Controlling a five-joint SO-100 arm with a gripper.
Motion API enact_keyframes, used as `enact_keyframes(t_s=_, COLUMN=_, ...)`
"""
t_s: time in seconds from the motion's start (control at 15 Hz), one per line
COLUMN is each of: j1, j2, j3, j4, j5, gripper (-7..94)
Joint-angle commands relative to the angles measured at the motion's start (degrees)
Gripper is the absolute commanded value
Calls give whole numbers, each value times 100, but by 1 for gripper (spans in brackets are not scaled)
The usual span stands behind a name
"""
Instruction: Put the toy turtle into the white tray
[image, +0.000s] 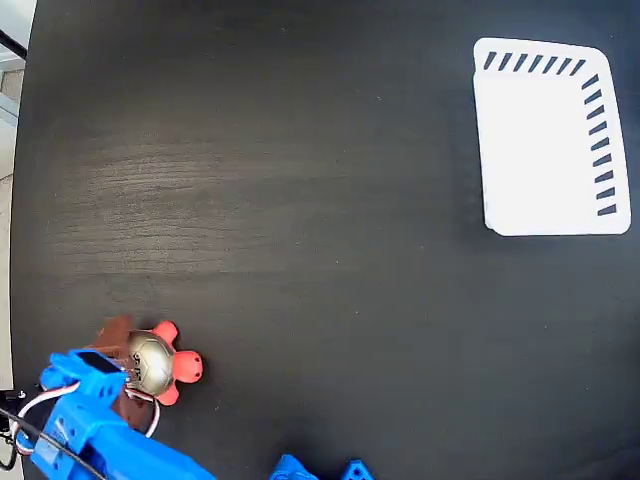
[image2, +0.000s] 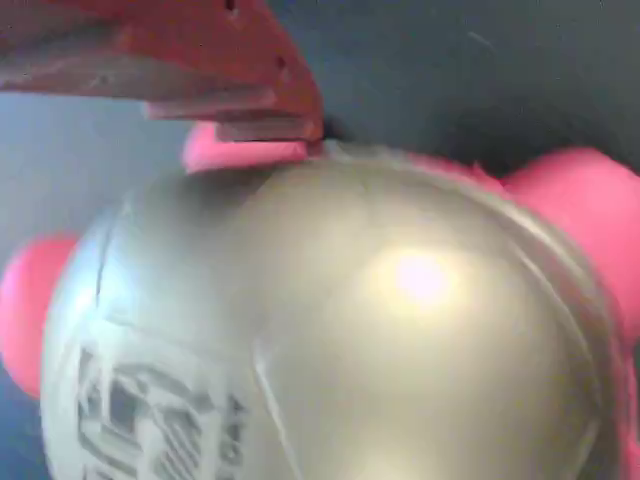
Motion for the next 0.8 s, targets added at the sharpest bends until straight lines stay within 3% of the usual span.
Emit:
enact_keyframes(t_s=0.0, j1=-35, j2=132, j3=-18, j4=0, j5=97, gripper=62)
enact_keyframes(t_s=0.33, j1=-70, j2=35, j3=132, j4=-264, j5=97, gripper=61)
enact_keyframes(t_s=0.53, j1=-70, j2=26, j3=229, j4=-519, j5=97, gripper=42)
enact_keyframes(t_s=0.73, j1=70, j2=-79, j3=202, j4=-589, j5=97, gripper=12)
